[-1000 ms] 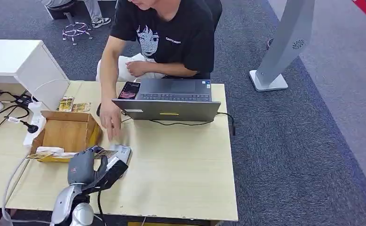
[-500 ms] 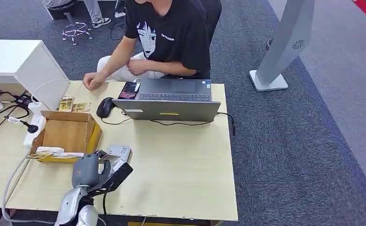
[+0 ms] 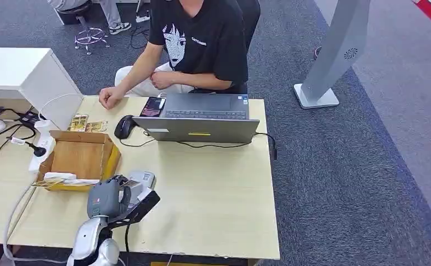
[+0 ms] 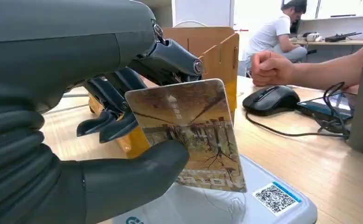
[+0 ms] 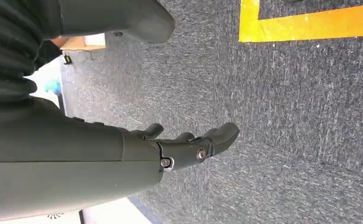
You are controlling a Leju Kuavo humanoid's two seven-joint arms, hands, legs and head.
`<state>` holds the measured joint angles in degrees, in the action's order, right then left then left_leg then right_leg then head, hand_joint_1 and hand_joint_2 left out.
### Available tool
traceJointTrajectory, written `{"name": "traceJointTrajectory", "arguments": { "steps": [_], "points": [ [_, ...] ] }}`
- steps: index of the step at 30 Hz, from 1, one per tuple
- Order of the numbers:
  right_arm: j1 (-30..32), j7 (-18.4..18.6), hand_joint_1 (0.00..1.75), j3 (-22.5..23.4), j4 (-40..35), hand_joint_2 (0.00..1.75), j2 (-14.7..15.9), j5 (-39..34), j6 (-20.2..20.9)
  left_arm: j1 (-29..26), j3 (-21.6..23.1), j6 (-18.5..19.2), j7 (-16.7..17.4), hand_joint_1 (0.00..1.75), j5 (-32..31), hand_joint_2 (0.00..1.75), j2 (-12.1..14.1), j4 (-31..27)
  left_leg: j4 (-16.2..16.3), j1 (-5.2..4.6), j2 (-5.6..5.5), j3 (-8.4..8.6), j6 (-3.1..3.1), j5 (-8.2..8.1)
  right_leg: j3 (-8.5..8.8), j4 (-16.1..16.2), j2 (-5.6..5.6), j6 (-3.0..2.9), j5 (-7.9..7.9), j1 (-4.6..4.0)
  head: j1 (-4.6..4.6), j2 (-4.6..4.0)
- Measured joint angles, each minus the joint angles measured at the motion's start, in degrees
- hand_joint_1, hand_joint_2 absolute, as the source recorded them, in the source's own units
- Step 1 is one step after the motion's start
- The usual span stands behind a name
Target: Pass the card to the sensor for recognition and then transmit it.
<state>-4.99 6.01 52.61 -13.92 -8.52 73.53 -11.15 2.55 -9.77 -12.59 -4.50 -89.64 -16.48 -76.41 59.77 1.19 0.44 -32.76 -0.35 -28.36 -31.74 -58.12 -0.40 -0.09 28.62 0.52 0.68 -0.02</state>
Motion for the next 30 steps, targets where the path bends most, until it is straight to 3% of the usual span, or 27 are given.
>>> {"name": "traceJointTrajectory", "arguments": {
  "steps": [8,19,24,28,30],
  "points": [
    [0.0,-0.2,0.0,0.4,0.0,1.75,0.0,1.8,-0.2,-0.1,0.0,0.0,-2.0,1.75,1.3,1.75,0.0,-2.0,0.0,0.0,-0.01,0.01,0.0,0.02,0.0,0.0,0.0,0.0,0.0,0.0,-0.02,0.0],
    [0.0,-0.6,0.0,0.7,0.0,1.75,0.0,4.3,-0.2,3.0,0.0,2.3,-2.6,1.75,3.2,1.75,1.1,-14.6,0.0,0.0,-0.01,-0.05,-0.01,0.04,-0.09,0.0,0.0,0.0,0.0,0.0,0.0,0.0],
    [0.0,-1.0,0.0,1.0,0.0,1.75,0.0,5.2,-0.1,7.2,0.1,2.3,-1.5,1.75,0.7,1.75,2.9,-18.8,0.0,0.01,-0.01,-0.05,-0.02,0.08,-0.09,0.0,0.0,-0.03,-0.03,0.0,-0.02,0.0],
    [0.0,-1.2,0.0,1.3,0.0,1.75,0.0,5.8,-0.1,9.9,1.8,2.4,2.6,1.75,-0.2,1.75,6.1,-20.9,0.0,0.01,0.0,-0.04,-0.03,0.08,-0.1,0.0,0.01,-0.03,-0.03,0.0,0.0,0.0],
    [0.0,-1.2,0.0,1.4,0.0,1.75,0.0,5.9,-0.1,10.7,2.5,2.4,3.1,1.75,-0.2,1.75,7.5,-21.6,0.0,0.01,-0.01,-0.05,-0.03,0.08,-0.1,0.0,0.01,-0.03,-0.03,0.0,0.0,0.0]
  ]
}}
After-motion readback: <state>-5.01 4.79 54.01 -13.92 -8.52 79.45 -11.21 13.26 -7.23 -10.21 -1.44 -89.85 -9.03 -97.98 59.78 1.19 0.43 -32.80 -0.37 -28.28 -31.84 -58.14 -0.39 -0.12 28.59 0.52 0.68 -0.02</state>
